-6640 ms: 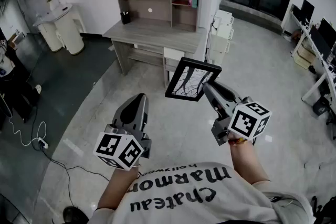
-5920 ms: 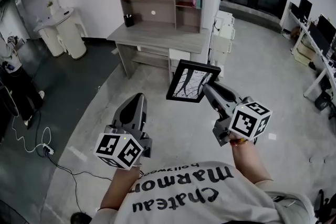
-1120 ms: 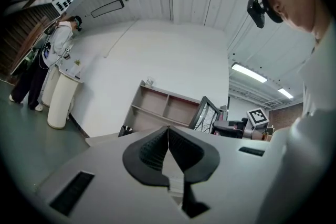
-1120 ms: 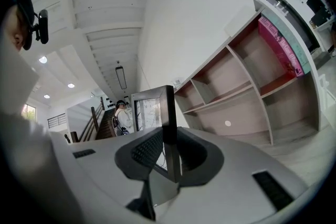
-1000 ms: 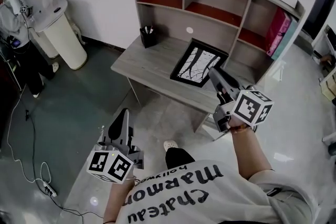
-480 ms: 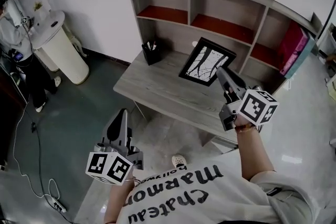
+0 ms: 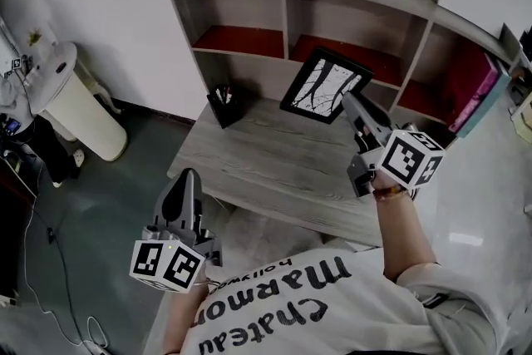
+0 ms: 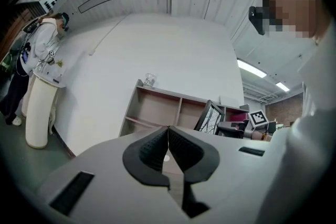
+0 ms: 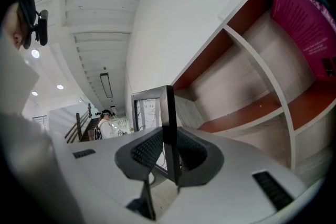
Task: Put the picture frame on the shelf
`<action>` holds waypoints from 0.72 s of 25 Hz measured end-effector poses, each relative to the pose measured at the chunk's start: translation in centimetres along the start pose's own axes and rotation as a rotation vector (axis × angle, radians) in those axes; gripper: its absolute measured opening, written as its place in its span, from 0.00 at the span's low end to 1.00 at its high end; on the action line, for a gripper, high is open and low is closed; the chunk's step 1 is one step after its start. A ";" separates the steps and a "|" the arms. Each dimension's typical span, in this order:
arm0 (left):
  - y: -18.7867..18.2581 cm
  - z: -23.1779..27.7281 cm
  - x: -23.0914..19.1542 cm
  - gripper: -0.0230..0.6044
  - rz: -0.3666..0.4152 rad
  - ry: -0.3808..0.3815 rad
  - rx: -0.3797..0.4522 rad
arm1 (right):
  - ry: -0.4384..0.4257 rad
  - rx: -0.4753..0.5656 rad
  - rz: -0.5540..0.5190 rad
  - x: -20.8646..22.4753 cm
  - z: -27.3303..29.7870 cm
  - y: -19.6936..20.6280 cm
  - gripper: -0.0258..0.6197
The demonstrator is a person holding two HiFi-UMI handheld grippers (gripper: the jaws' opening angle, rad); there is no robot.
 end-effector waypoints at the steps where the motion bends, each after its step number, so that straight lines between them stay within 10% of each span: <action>1: 0.0 -0.4 0.3 0.06 -0.002 -0.014 -0.022 | 0.004 -0.018 0.011 0.0 -0.2 0.1 0.18; 6: 0.7 0.8 4.1 0.06 0.023 -0.031 -0.069 | -0.018 -0.014 0.032 2.8 -1.1 -1.9 0.18; 11: -0.2 -6.2 9.5 0.06 0.179 -0.419 0.009 | -0.389 -0.089 0.146 1.3 3.8 0.1 0.18; 18: -0.7 -5.1 10.1 0.06 0.125 -0.249 -0.120 | -0.209 -0.090 0.183 1.4 -2.2 0.0 0.18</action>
Point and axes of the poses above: the fingertips, and each gripper's own axes: z forward along the fingers, x to its right, y out of its underside, the point moved 3 cm from there along -z, backward along the fingers, and after that the axes turned 1 degree about x, right-handed, at the moved point
